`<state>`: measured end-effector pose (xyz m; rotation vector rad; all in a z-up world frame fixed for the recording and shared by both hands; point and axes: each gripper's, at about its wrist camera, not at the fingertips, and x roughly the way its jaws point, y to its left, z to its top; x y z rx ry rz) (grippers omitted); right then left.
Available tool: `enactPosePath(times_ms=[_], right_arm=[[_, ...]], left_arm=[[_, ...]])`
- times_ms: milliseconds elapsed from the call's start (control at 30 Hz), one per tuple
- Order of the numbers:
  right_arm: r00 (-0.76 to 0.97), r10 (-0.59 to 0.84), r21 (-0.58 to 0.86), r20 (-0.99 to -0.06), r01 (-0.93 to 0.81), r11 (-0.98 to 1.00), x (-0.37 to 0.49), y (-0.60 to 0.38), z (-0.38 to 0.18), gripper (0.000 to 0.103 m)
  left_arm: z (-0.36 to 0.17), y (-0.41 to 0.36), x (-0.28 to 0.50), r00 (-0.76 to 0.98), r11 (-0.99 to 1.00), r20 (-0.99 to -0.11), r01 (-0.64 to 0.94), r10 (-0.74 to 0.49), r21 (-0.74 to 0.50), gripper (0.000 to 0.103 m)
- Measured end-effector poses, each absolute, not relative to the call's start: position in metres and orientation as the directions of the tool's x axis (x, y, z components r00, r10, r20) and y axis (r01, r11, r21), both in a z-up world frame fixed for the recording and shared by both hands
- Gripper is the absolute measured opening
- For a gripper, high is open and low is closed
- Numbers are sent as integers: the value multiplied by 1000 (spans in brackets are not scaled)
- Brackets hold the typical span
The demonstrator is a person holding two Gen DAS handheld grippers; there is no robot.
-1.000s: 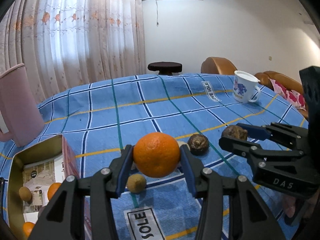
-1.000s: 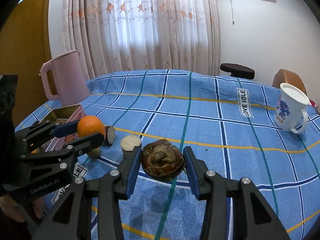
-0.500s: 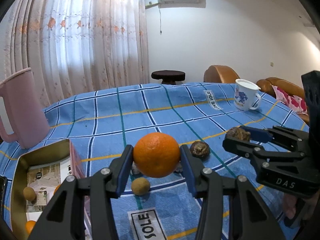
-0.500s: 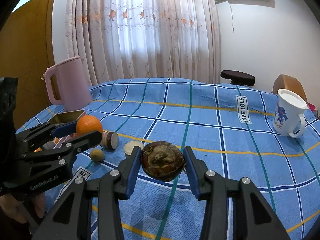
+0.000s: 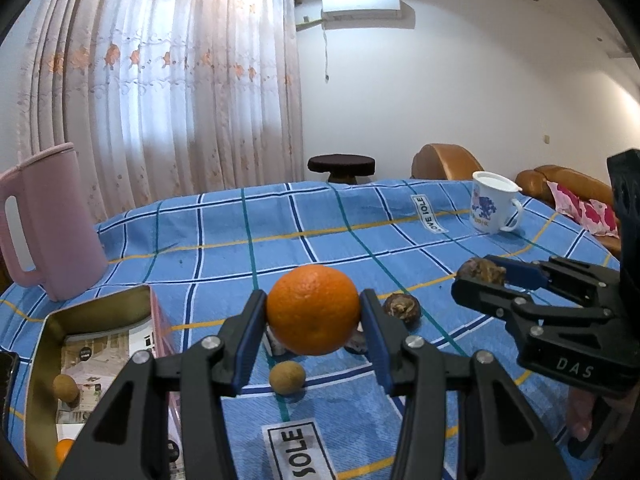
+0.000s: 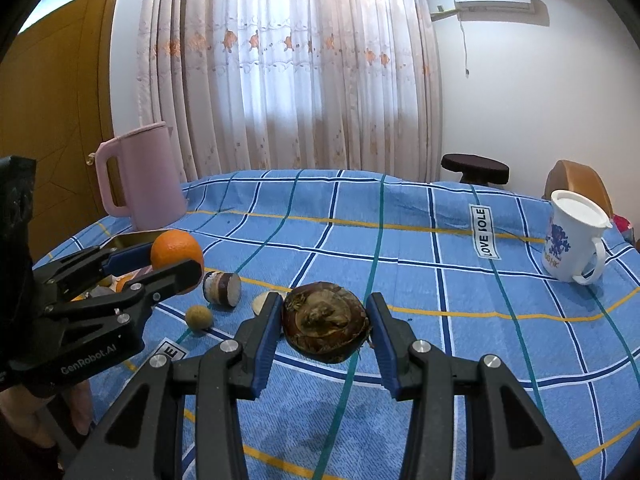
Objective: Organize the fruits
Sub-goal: 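Lift the large orange and brown fruit off the table with both tools, then carry the large orange and brown fruit over the tin box with both tools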
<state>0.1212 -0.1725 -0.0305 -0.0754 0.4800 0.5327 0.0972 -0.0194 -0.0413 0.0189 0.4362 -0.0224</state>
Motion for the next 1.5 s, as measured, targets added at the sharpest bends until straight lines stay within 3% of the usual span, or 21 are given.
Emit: enactPosePath(times_ms=[967,1200,1500], right_arm=[[792,474,24,-384,-505,863,107,-176,-24,45],[756,503,48,-420,-535,844,114,-164,-25,45],[636,639,62,-433,-686,725,104,-91,-9,45]], left_arm=[[-34,-16,81,944,1000,-330,-19,25,23,49],[-36,-2,76,926,999,-376,-41,37,-2,49],[-30,71,56,887,983,-440,-179,144,-39,49]])
